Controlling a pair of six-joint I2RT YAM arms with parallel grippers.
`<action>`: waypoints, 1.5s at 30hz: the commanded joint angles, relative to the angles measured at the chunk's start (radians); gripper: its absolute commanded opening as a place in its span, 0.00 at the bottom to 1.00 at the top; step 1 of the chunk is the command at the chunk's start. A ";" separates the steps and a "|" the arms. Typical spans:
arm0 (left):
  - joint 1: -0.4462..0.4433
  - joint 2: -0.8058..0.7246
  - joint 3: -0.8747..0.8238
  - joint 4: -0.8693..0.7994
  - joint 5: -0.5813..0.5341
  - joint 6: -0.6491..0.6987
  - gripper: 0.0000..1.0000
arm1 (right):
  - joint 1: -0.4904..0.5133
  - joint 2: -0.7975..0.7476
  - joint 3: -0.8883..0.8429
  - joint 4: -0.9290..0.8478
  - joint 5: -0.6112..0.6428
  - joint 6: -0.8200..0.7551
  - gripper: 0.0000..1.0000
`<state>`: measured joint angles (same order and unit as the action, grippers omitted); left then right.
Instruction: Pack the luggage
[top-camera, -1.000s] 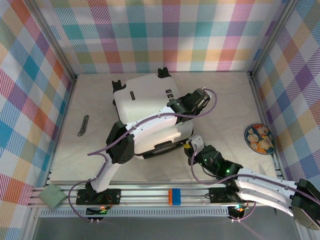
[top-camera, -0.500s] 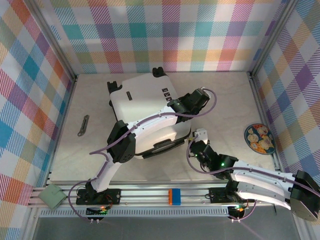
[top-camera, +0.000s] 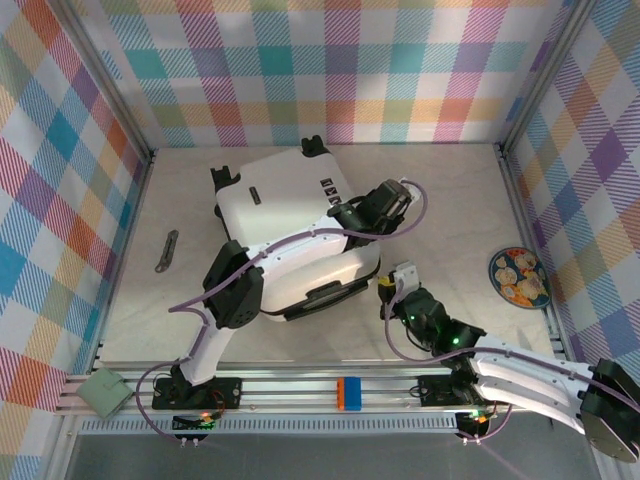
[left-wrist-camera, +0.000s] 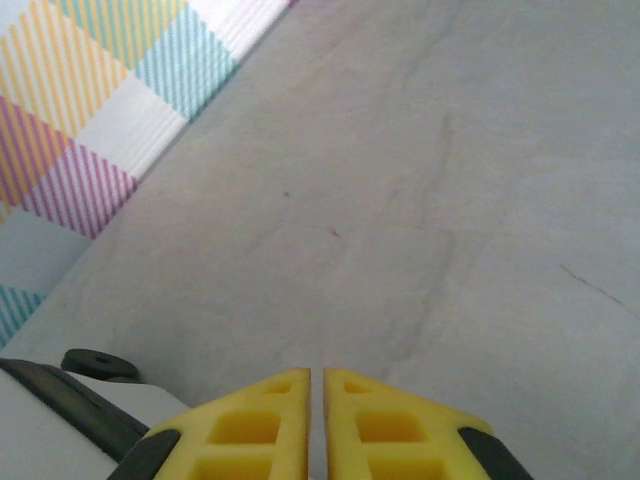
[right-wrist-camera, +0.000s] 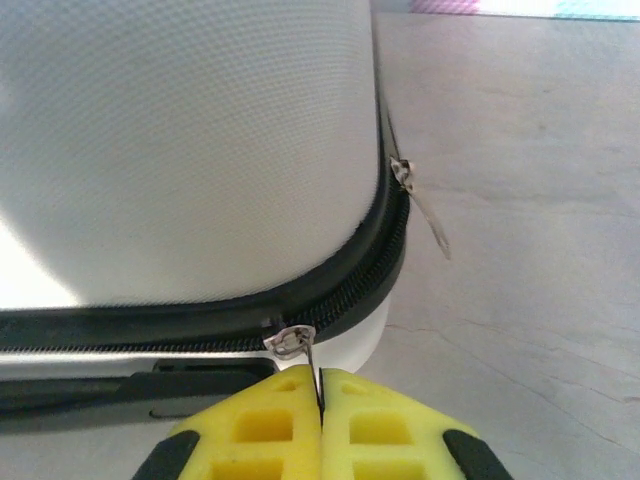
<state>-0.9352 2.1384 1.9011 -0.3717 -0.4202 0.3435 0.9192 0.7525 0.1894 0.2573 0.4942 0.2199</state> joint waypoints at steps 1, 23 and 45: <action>0.044 -0.005 -0.150 -0.235 0.070 0.009 0.10 | -0.026 -0.059 -0.002 0.018 -0.085 -0.123 0.00; 0.050 -0.172 -0.382 -0.204 0.154 0.054 0.04 | -0.023 -0.053 -0.019 0.031 0.176 -0.016 0.00; 0.064 -0.332 -0.555 -0.168 0.275 0.060 0.00 | -0.029 -0.121 -0.051 0.117 0.436 -0.016 0.00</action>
<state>-0.9131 1.7584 1.4506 -0.1810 -0.1261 0.3824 0.9634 0.6640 0.1253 0.2909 0.6117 0.1944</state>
